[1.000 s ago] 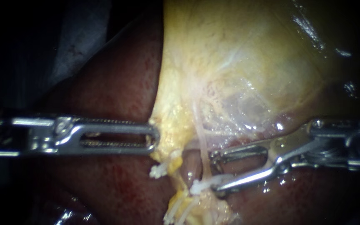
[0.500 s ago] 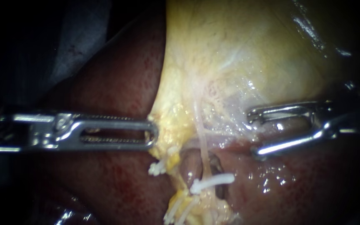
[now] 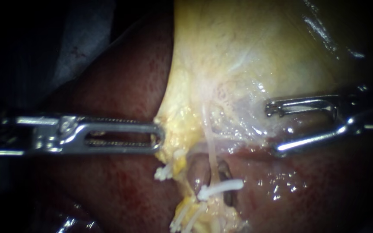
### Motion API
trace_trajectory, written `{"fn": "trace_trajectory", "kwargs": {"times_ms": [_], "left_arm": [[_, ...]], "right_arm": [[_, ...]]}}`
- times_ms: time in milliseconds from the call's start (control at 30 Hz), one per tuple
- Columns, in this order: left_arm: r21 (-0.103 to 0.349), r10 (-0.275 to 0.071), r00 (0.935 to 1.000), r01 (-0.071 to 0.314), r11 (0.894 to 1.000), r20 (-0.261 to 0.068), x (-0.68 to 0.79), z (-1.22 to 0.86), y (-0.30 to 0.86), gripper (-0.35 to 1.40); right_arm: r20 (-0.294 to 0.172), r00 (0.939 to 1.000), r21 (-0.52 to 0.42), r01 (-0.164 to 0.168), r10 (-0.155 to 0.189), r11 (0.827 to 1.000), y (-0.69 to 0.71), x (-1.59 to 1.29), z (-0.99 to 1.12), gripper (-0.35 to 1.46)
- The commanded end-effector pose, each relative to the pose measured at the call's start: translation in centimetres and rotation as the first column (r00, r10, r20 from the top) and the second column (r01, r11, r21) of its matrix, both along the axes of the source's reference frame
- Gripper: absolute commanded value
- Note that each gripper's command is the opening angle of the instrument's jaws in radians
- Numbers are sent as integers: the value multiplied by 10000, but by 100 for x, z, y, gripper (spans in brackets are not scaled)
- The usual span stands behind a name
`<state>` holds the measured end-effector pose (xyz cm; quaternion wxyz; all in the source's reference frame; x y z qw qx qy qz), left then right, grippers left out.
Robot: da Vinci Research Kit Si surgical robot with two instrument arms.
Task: Going back first clip right tube
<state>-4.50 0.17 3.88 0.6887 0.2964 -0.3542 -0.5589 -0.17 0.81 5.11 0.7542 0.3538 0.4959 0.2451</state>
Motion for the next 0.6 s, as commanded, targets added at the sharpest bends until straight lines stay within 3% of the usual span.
{"fn": "trace_trajectory", "kwargs": {"times_ms": [33,367,600], "left_arm": [[-33,-22,10000,22,10000,-32,-2,3,-1,-35],[-146,47,10000,-47,9999,-57,-31,45,-13,-35],[-113,73,10000,-73,9999,-31,-45,50,-12,-35]], "right_arm": [[6,10000,10,-8,8,10000,0,0,0,60],[-9,10000,-46,6,-6,10000,-1,0,0,60],[-10,10000,-48,6,-7,10000,-1,0,1,60]]}}
